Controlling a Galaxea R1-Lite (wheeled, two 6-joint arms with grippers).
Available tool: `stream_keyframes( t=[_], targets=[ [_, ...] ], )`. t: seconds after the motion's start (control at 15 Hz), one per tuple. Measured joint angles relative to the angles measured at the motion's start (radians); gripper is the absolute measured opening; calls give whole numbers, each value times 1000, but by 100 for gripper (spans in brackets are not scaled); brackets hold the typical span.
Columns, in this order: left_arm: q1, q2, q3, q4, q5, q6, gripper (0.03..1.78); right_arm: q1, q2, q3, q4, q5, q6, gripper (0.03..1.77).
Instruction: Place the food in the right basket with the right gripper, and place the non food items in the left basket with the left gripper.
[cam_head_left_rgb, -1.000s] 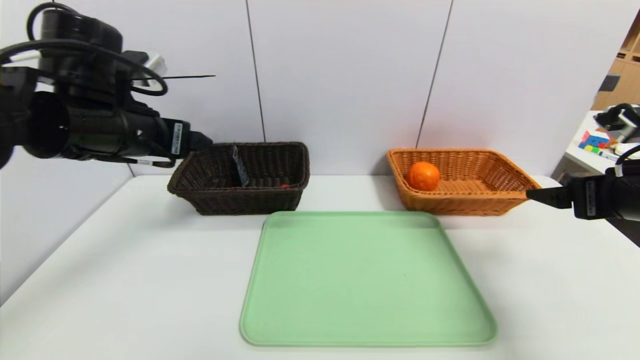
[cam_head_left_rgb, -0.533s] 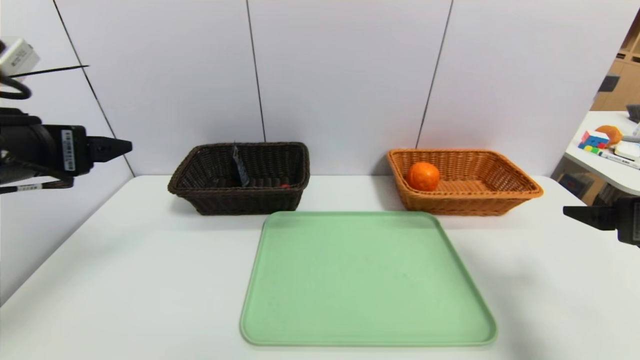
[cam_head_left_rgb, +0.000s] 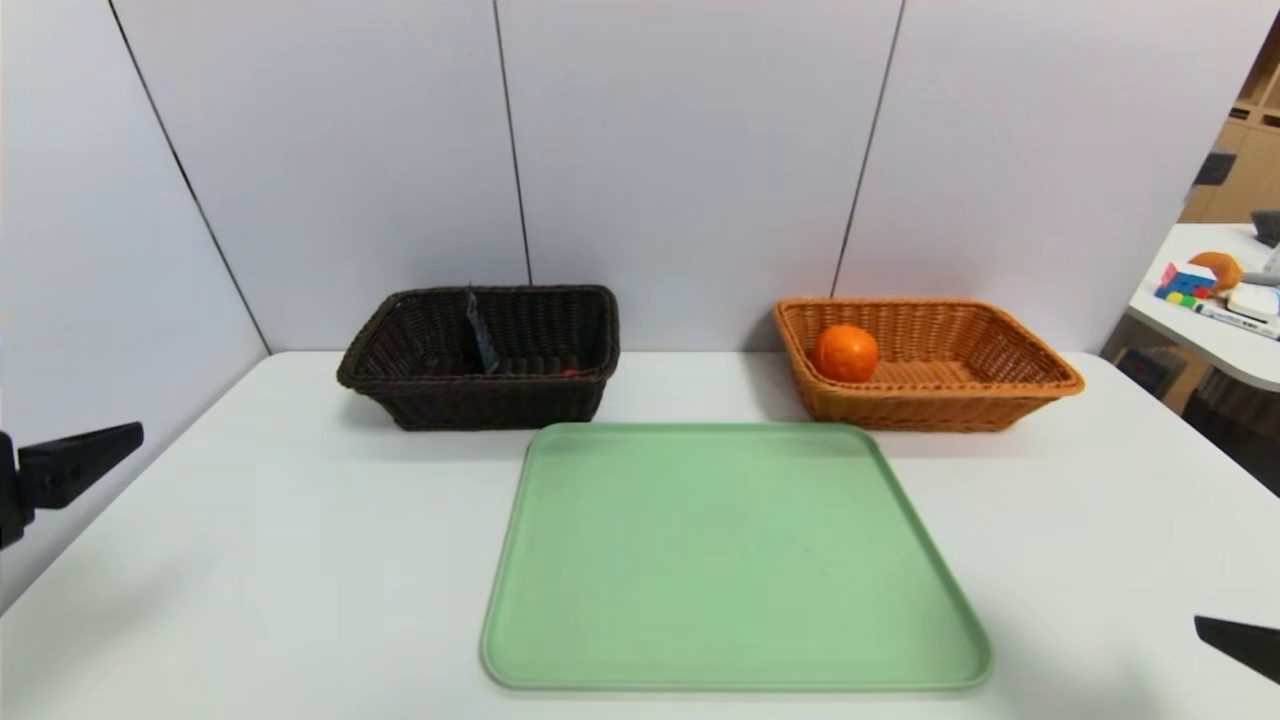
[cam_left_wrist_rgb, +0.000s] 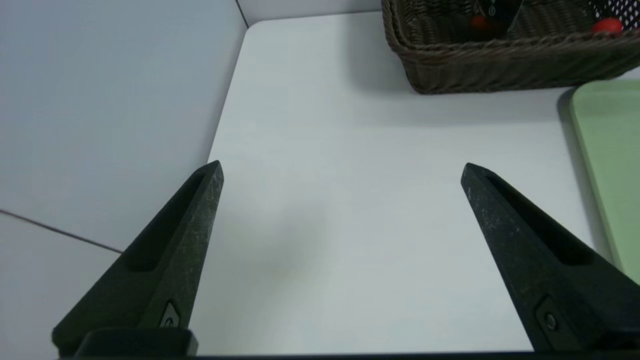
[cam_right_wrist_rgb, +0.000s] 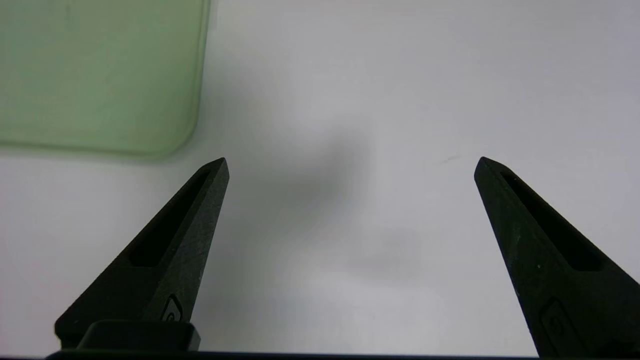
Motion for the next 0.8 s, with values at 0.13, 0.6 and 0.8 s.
stream_keyframes(
  t=[0.13,0.6,0.8],
  targets=[
    [1,-49,66,1,0,4,169,24,-58,10,85,-5,0,169],
    [14,-277,258,-1,-4,-3,169,36,-260,158,43,-44,5,169],
    [14,-381,310,-2,-45,-6,169,36,-359,184,35,-42,7,169]
  ],
)
